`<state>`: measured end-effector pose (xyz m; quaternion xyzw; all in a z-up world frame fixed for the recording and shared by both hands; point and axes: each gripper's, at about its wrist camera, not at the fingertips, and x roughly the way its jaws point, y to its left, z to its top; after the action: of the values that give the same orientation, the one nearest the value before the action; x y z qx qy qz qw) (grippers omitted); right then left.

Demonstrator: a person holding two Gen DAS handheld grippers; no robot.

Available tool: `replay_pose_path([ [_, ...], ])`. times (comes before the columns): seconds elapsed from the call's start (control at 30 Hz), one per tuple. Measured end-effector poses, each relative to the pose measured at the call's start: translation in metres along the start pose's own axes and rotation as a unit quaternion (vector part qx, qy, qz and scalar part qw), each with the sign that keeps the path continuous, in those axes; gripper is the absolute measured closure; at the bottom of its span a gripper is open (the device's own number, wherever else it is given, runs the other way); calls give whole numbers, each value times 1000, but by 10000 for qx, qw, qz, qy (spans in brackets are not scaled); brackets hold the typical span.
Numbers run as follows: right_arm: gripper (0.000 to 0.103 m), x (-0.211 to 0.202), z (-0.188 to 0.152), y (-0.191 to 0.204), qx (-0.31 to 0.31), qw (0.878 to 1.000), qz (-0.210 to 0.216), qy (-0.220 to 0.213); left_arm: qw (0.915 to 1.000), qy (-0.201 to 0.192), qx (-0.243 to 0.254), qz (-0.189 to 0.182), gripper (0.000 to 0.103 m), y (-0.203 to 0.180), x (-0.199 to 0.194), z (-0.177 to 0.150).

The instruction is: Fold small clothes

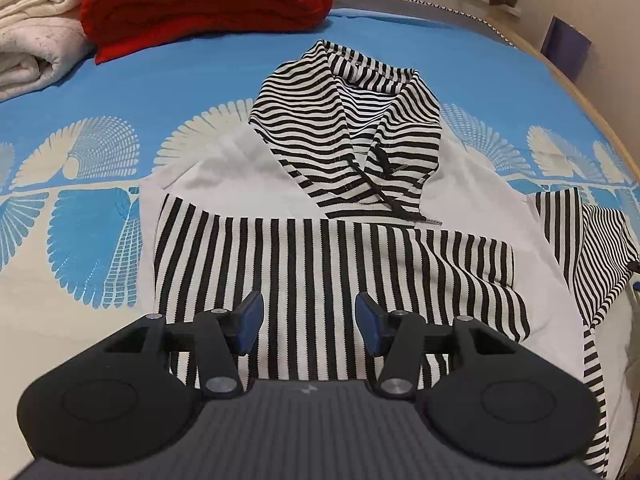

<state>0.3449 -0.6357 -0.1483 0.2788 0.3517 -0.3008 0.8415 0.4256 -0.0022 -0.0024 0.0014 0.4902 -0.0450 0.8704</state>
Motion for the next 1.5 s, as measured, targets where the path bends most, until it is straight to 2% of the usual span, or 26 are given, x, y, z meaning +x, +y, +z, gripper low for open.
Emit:
replay_pose_path([
  [0.03,102,1,1,1,8,10000,75,35,10000,-5,-4,-2,47,1,-1,0],
  [0.17,103,-10,1,15,33,9990,-168,-410,9999,-74,-79,3,47,12,-7,2],
  [0.27,103,-32,-4,54,-529,9933,-388,-951,9996,-144,-222,56,47,26,-14,4],
  [0.33,103,-59,-15,99,-1231,9815,-100,-1460,9990,-192,-388,133,47,38,-19,5],
  [0.4,103,-93,-38,151,-2065,9587,584,-1866,9977,-244,-603,215,47,53,-24,6],
  [0.43,103,-114,-57,177,-2498,9416,1104,-1969,9968,-277,-698,261,47,60,-28,7],
  [0.5,103,-158,-107,222,-3409,8894,2365,-1922,9952,-338,-853,343,47,75,-33,8],
  [0.53,102,-175,-132,238,-3863,8568,3007,-1618,9943,-349,-940,368,47,82,-36,9],
  [0.57,102,-190,-163,253,-4461,8097,3647,-1112,9932,-352,-1046,374,47,89,-37,10],
  [0.6,101,-203,-193,262,-4974,7643,4055,-631,9921,-345,-1146,365,47,96,-39,10],
  [0.63,100,-210,-217,267,-5276,7369,4220,-224,9911,-326,-1245,338,47,102,-40,11],
  [0.67,94,-213,-236,270,-5469,7203,4259,238,9902,-306,-1328,292,47,107,-42,12],
  [0.7,91,-215,-251,273,-5560,7143,4192,698,9896,-299,-1389,236,47,112,-43,12],
  [0.73,89,-218,-259,275,-5588,7178,4048,931,9891,-309,-1427,189,47,115,-46,12],
  [0.8,83,-229,-257,279,-5611,7301,3743,1095,9884,-322,-1479,126,47,118,-49,12],
  [0.87,72,-244,-240,284,-5468,7529,3534,959,9872,-294,-1568,-3,47,123,-51,11],
  [0.97,51,-260,-206,283,-4903,8068,3225,679,9861,-234,-1644,-84,48,123,-50,8],
  [1.07,51,-255,-184,264,-4130,8563,3088,299,9886,-89,-1488,-203,50,111,-41,4],
  [1.1,51,-246,-180,257,-3861,8752,2904,241,9901,-39,-1383,-252,53,103,-37,2],
  [1.13,51,-231,-176,254,-3624,8989,2434,377,9918,13,-1241,-296,59,94,-34,0],
  [1.17,50,-217,-171,253,-3349,9164,2112,587,9935,68,-1091,-331,61,84,-30,-2],
  [1.2,50,-203,-164,249,-2953,9294,2027,887,9944,114,-977,-372,62,75,-26,-4],
  [1.27,51,-176,-149,240,-2087,9440,2063,1511,9956,186,-764,-503,62,55,-18,-6],
  [1.37,51,-160,-138,235,-1961,9474,1901,1667,9957,341,-510,-694,62,27,-3,-8],
  [1.4,51,-156,-134,232,-2000,9492,1798,1634,9954,395,-429,-756,60,17,2,-9],
  [1.5,51,-147,-124,225,-1743,9562,1584,1740,9948,579,-175,-823,42,-10,20,-14],
])
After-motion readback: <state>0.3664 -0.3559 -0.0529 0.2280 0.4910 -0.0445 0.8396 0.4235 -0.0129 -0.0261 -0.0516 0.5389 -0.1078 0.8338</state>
